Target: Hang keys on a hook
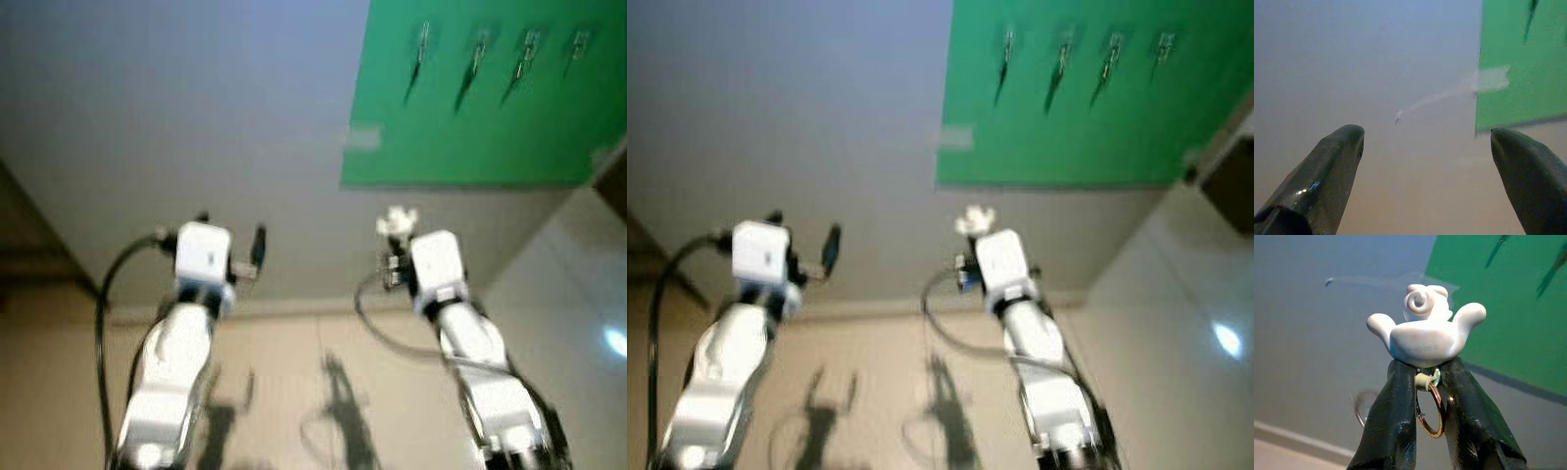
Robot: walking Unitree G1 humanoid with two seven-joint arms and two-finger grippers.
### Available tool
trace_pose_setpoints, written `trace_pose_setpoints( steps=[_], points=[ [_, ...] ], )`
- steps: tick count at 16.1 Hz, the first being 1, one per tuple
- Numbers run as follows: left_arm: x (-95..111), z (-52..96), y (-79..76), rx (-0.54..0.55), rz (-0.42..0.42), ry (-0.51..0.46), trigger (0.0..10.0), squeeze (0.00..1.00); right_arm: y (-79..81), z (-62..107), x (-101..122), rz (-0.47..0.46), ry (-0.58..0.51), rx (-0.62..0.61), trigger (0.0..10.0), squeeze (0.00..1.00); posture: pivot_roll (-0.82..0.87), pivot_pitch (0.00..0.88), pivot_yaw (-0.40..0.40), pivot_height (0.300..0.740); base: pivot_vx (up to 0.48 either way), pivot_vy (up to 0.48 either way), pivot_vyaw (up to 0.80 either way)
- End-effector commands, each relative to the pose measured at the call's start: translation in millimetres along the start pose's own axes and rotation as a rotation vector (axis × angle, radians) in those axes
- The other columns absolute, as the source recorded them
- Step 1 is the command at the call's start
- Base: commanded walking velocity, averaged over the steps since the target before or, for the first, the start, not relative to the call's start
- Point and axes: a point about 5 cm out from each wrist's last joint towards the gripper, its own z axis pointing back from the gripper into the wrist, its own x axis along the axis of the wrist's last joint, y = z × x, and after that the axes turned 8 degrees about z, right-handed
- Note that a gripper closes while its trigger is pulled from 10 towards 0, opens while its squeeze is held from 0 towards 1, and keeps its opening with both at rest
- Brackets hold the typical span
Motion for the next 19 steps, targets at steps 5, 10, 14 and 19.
trace_pose_setpoints(
  steps=[5, 10, 14, 19],
  points=[
    [-4, -5.3, -5.0, -0.043, 0.002, 0.017, 10.0, 0.00, -9.3, -1.5, -4, -0.003, 0.009, -0.061, 10.0, 0.00, -0.08, 0.036, -0.011, 0.740, 0.422, 0.000, 0.80],
    [-4, -9.3, -1.5, 0.008, 0.031, 0.017, 10.0, 0.00, -12.9, -4.7, -2, -0.029, -0.006, -0.108, 10.0, 0.00, -0.07, 0.033, -0.010, 0.740, 0.238, 0.000, 0.48],
    [-4, -8.7, 4.0, 0.043, 0.025, 0.004, 10.0, 0.00, -13.3, -8.1, -1, -0.031, -0.012, -0.103, 10.0, 0.00, -0.07, 0.029, -0.027, 0.740, 0.000, -0.084, 0.00],
    [-4, -11.2, 4.8, 0.057, 0.022, -0.003, 10.0, 0.00, -12.8, -11.9, 3, -0.038, -0.037, -0.089, 10.0, 0.00, -0.07, 0.025, -0.034, 0.740, 0.000, -0.478, 0.00]
  ],
)
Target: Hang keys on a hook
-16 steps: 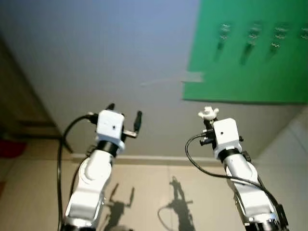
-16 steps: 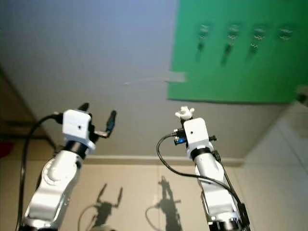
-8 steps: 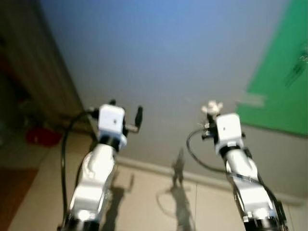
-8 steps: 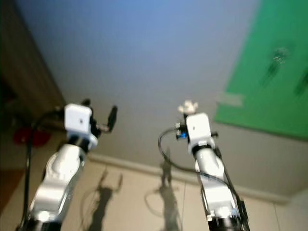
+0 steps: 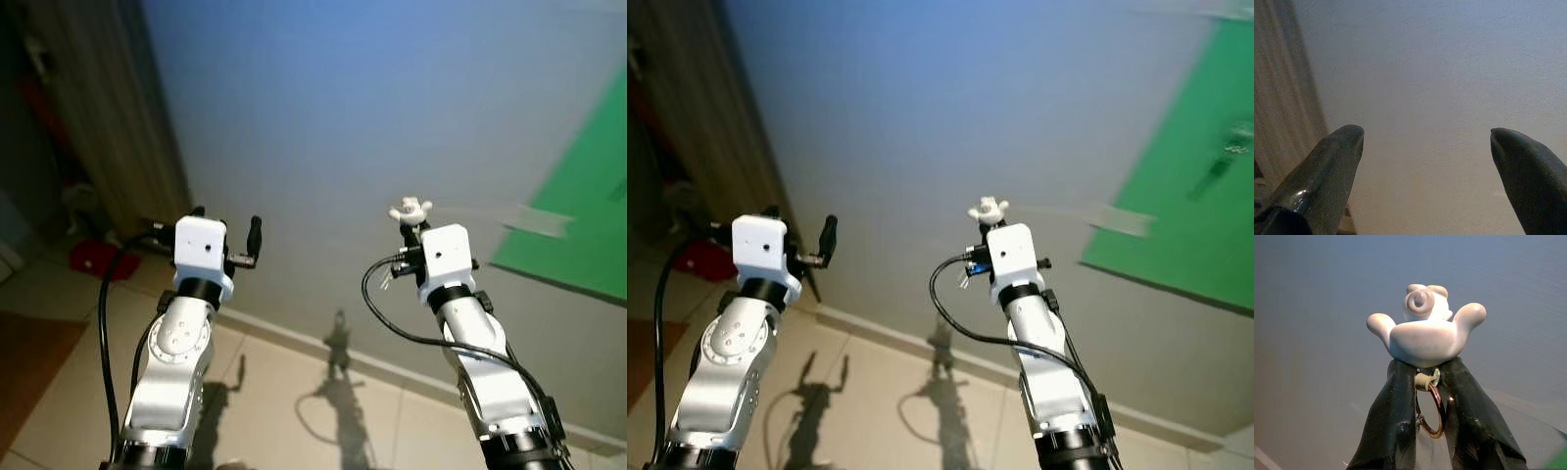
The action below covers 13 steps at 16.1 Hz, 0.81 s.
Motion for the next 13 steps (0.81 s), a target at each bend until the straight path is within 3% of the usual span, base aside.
trace_pose_setpoints(
  steps=[1, 13],
  points=[
    [2.1, -3.4, -5.6, -0.015, -0.003, -0.014, 10.0, 0.00, -7.2, -0.7, -1.4, -0.013, -0.002, -0.019, 10.0, 0.00, -0.07, 0.025, -0.033, 0.740, 0.000, -0.480, 0.00],
    [0.9, -4.2, -11.2, -0.056, -0.033, -0.012, 10.0, 0.00, -11.5, 3.1, -0.6, -0.026, -0.022, -0.017, 10.0, 0.00, -0.08, 0.031, -0.014, 0.740, 0.000, -0.480, 0.00]
  ],
)
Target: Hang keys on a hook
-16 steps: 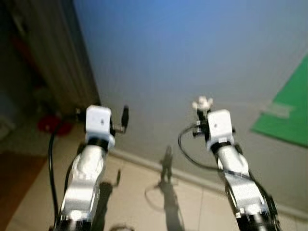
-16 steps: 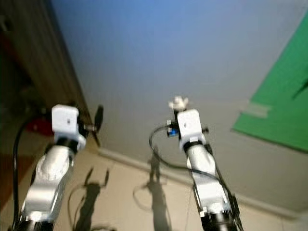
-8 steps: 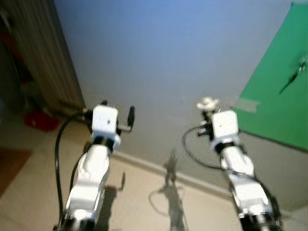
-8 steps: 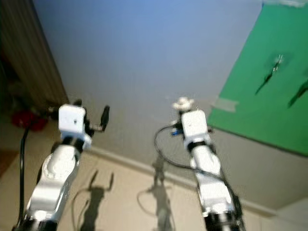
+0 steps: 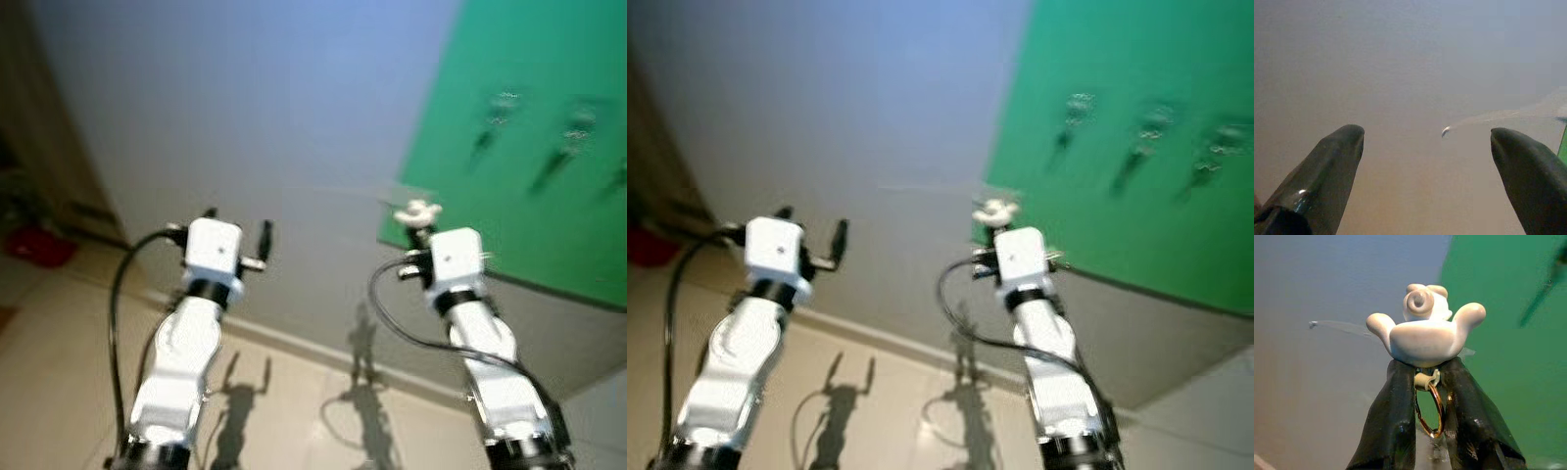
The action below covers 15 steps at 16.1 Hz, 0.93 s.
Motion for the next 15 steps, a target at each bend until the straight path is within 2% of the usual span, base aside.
trace_pose_setpoints(
  steps=[1, 15],
  points=[
    [2.3, -1.6, -5.7, -0.022, 0.000, -0.009, 10.0, 0.00, -7.5, -0.7, 2.6, 0.005, -0.015, -0.017, 10.0, 0.00, -0.08, 0.031, -0.015, 0.740, 0.000, -0.480, 0.00],
    [1.7, 1.4, -4.8, -0.022, -0.019, -0.011, 10.0, 0.00, -1.0, -4.1, 7.5, -0.009, -0.045, 0.019, 10.0, 0.00, -0.07, 0.030, -0.023, 0.740, 0.000, -0.474, 0.00]
  ],
)
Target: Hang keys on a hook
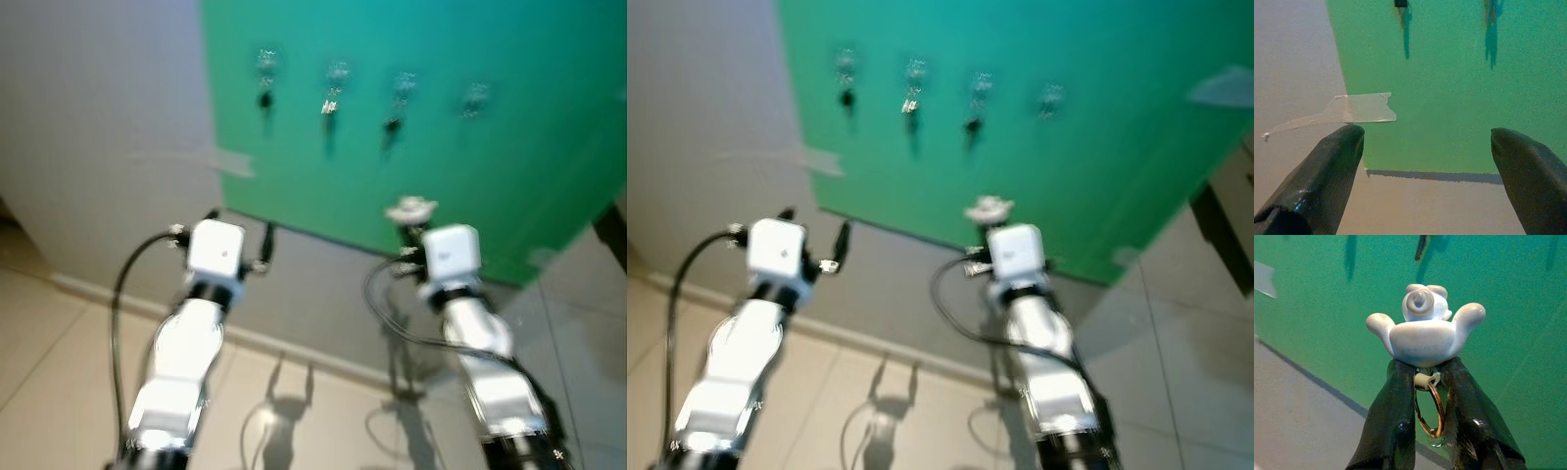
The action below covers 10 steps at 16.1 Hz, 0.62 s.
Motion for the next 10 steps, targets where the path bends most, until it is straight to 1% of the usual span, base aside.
trace_pose_setpoints(
  steps=[1, 4, 7, 8, 10],
  points=[
    [4, -3.2, -7.1, -0.032, 0.013, -0.010, 10.0, 0.00, -9.3, 0.6, 1, -0.002, -0.011, -0.025, 10.0, 0.00, -0.07, 0.031, -0.021, 0.740, 0.000, 0.000, 0.00],
    [4, -2.7, -8.9, -0.053, 0.005, -0.009, 10.0, 0.00, -7.7, 1.0, 4, -0.024, -0.029, -0.007, 10.0, 0.00, -0.07, 0.030, -0.015, 0.740, 0.000, 0.000, 0.00],
    [5, -2.6, -6.3, -0.059, -0.001, -0.011, 10.0, 0.00, -4.4, 0.7, 9, -0.044, -0.054, 0.008, 10.0, 0.00, -0.07, 0.028, -0.009, 0.740, 0.000, 0.000, 0.00],
    [7, -2.8, -6.5, -0.082, -0.012, -0.013, 10.0, 0.00, -4.1, -0.8, 13, -0.058, -0.067, 0.005, 10.0, 0.00, -0.07, 0.028, -0.007, 0.740, 0.000, 0.000, 0.00],
    [10, -2.1, -10.6, -0.171, -0.047, -0.020, 10.0, 0.00, -7.4, -6.0, 23, -0.086, -0.098, -0.010, 10.0, 0.00, -0.07, 0.026, -0.001, 0.740, 0.000, 0.000, 0.00]
  ],
)
